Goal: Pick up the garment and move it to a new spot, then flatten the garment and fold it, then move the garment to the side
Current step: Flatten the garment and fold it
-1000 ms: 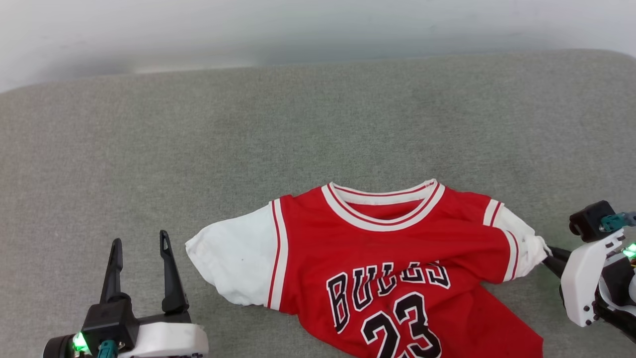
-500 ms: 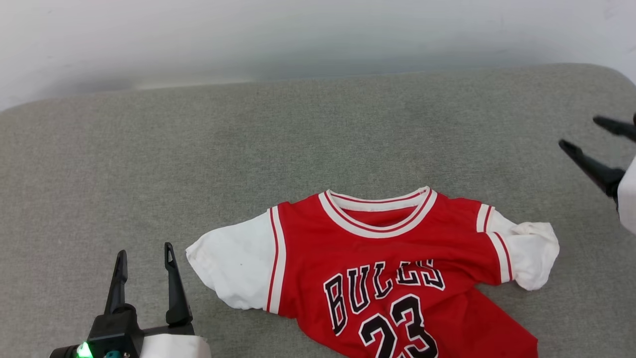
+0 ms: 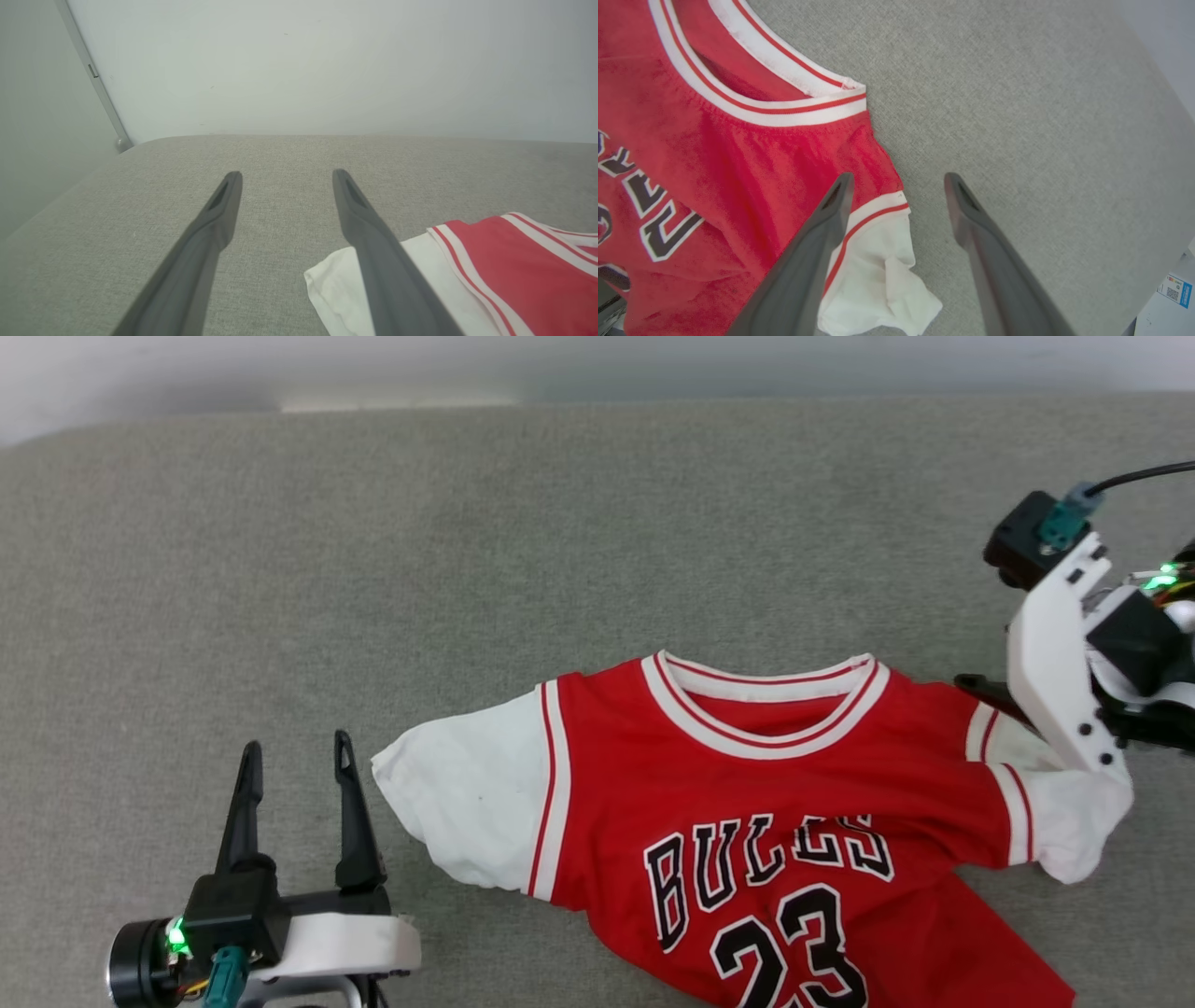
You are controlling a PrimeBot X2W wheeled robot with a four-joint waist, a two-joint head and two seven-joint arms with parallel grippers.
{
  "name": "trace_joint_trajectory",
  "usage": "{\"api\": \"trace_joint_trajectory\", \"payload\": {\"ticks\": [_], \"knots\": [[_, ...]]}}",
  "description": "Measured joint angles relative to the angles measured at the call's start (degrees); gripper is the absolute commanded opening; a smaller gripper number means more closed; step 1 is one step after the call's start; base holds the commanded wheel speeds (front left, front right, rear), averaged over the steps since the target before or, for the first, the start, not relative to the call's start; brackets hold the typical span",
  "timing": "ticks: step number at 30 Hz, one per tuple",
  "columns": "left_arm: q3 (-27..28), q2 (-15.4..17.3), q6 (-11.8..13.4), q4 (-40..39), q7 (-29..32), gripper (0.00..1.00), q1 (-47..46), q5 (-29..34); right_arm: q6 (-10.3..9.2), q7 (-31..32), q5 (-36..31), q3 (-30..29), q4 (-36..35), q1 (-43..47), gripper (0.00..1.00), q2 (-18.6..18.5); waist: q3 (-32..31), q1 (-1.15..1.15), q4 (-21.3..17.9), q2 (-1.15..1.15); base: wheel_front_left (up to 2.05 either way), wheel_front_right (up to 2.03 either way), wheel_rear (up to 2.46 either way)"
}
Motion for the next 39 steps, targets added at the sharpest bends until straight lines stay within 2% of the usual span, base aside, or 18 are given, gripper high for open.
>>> {"api": "trace_joint_trajectory", "payload": {"ticks": [7, 12, 13, 14, 19, 26, 30, 39], "knots": [[-1.2, 0.0, 0.0, 0.1, 0.0, 1.0, -3.1, -0.3, 0.0, -1.5, 0.5, 4.6, 8.6, -1.6, 1.0, 8.0, 4.3, 0.0, 2.5, 0.0, 0.0, 0.0, 0.0], [-1.3, 0.0, 0.3, 0.2, 0.0, 1.0, -3.8, -0.5, -0.01, -2.8, 0.5, 6.5, 11.8, -0.3, 1.0, 9.9, 6.0, 0.0, 3.7, 0.0, 0.0, 0.0, 0.0], [-1.3, 0.0, 0.3, 0.3, 0.0, 1.0, -3.8, -0.5, -0.01, -3.5, 0.2, 6.7, 11.9, -0.3, 0.41, 10.1, 6.1, 0.0, 3.7, 0.0, 0.0, 0.0, 0.0], [-1.3, 0.0, 0.4, 0.4, 0.0, 1.0, -3.8, -0.5, 0.0, -5.0, -0.8, 6.9, 12.0, -0.4, 0.0, 10.0, 6.1, 0.0, 3.7, 0.0, 0.0, 0.0, 0.0], [-0.5, 0.0, 0.4, 0.7, 0.0, 1.0, -3.8, -0.4, 0.04, -12.0, -2.2, 7.9, 13.1, -2.3, 0.0, 10.3, 5.3, 0.01, 2.7, 0.0, 0.0, 0.0, 0.0], [-0.5, 0.0, 0.3, 0.4, 0.0, 1.0, -3.8, 0.0, 0.02, -20.6, -0.8, 4.9, 17.5, -9.0, 0.0, 9.9, 4.3, 0.0, 2.1, 0.0, 0.0, 0.0, 0.0], [-0.8, 0.0, 0.1, -0.1, 0.0, 1.0, -4.0, 0.0, 0.01, -20.5, -0.2, 5.4, 22.6, -9.7, 0.0, 11.2, 5.3, 0.01, 2.6, 0.0, 0.0, 0.0, 0.0], [-1.1, 0.0, 0.1, 0.4, 0.0, 1.0, -5.1, -0.4, -0.02, -19.0, 1.5, 7.0, 31.2, -5.1, 0.0, 17.7, 7.4, 0.0, 3.9, 0.0, 0.0, 0.0, 0.0]]}}
